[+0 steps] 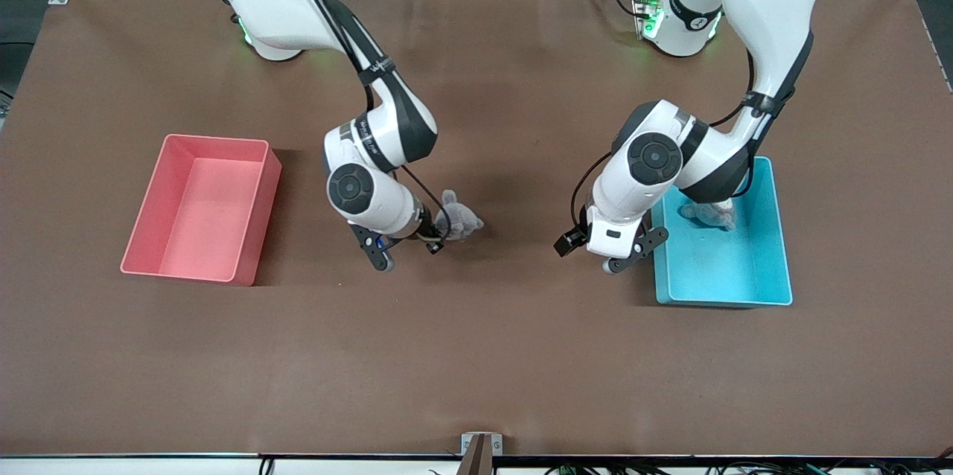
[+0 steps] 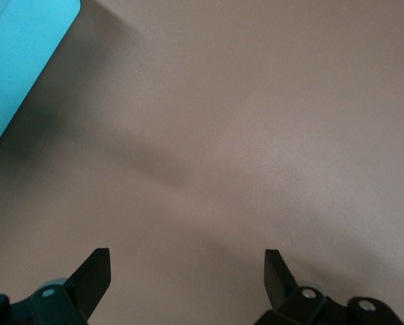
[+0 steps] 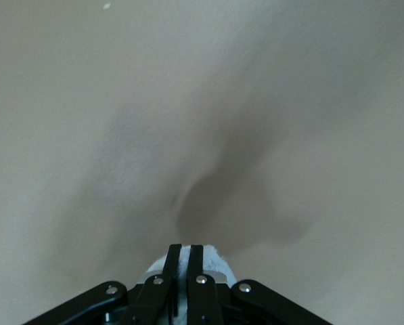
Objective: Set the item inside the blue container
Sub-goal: 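Carry the grey plush cat to the table middle and release it with the right gripper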
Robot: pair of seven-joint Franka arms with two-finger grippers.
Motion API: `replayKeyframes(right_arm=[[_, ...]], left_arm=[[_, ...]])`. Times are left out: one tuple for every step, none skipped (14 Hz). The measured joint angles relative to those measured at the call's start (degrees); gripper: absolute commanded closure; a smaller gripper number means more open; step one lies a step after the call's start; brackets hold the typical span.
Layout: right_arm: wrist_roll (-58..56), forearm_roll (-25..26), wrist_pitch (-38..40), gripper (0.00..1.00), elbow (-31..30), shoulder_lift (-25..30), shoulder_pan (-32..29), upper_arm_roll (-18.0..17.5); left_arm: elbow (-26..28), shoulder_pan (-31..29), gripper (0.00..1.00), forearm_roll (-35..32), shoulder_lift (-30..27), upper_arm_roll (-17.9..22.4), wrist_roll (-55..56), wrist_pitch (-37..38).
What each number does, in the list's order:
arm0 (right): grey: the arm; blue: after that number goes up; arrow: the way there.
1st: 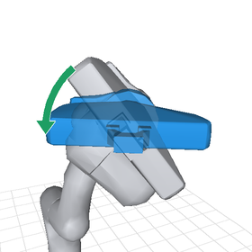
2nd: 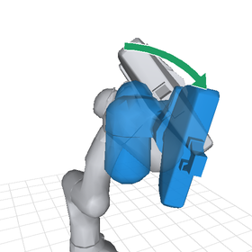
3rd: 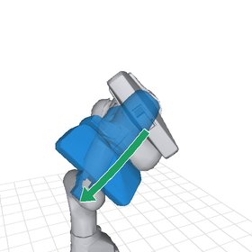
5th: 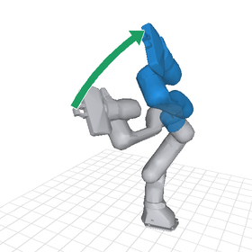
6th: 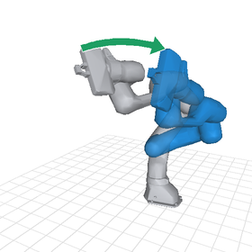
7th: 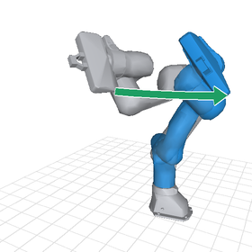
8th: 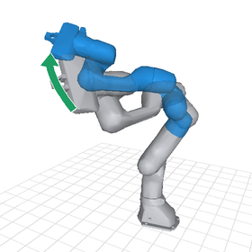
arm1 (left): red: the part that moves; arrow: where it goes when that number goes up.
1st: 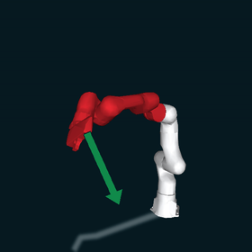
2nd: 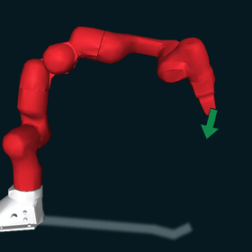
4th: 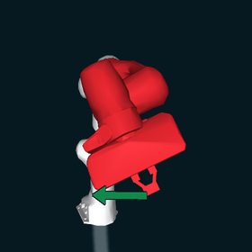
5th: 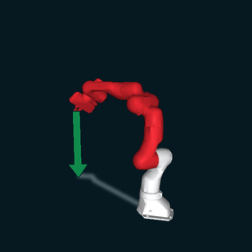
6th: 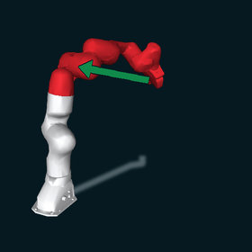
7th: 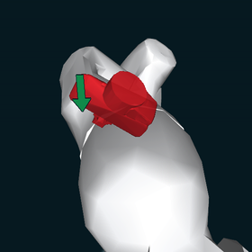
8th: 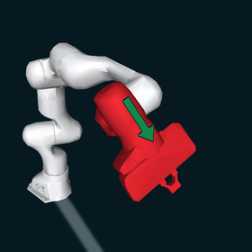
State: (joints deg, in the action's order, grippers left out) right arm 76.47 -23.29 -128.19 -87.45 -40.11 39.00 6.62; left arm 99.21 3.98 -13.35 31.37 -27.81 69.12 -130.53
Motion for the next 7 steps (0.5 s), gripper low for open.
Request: replayKeyframes(right_arm=[[0.9, 0.0, -0.9, 0.95, 0.0, -0.5, 0.5, 0.0], [1.6, 0.0, -2.0, 0.87, 0.0, -1.0, 1.0, 0.0], [1.9, 0.0, -3.2, 0.78, 0.0, -1.5, 1.4, 0.0], [2.0, 0.0, -4.2, 0.64, 0.1, -2.1, 1.7, 0.0], [2.1, 0.0, -4.8, 0.34, 0.0, -2.7, 1.8, 0.0], [2.1, 0.0, -5.1, 0.00, 0.1, -3.1, 1.8, 0.0], [2.1, 0.0, -5.2, 0.00, 0.1, -3.3, 1.8, 0.1]], left_arm=[[-0.1, 0.0, 0.00, 0.0, 0.3, 0.0, 0.1, 0.0], [-0.2, 0.0, 0.00, 0.0, 0.5, 0.1, 0.1, 0.0], [-0.2, -0.1, 0.00, 0.0, 0.5, 0.2, 0.1, 0.0], [-0.2, -0.1, 0.00, 0.0, 0.5, 0.2, 0.4, 0.0], [-0.2, -0.1, 0.00, 0.0, 0.5, 0.3, 1.0, 0.0], [-0.2, -0.1, 0.00, 0.0, 0.5, 0.3, 1.9, 0.0], [-0.2, -0.1, 0.00, 0.0, 0.5, 0.3, 2.6, 0.0]])
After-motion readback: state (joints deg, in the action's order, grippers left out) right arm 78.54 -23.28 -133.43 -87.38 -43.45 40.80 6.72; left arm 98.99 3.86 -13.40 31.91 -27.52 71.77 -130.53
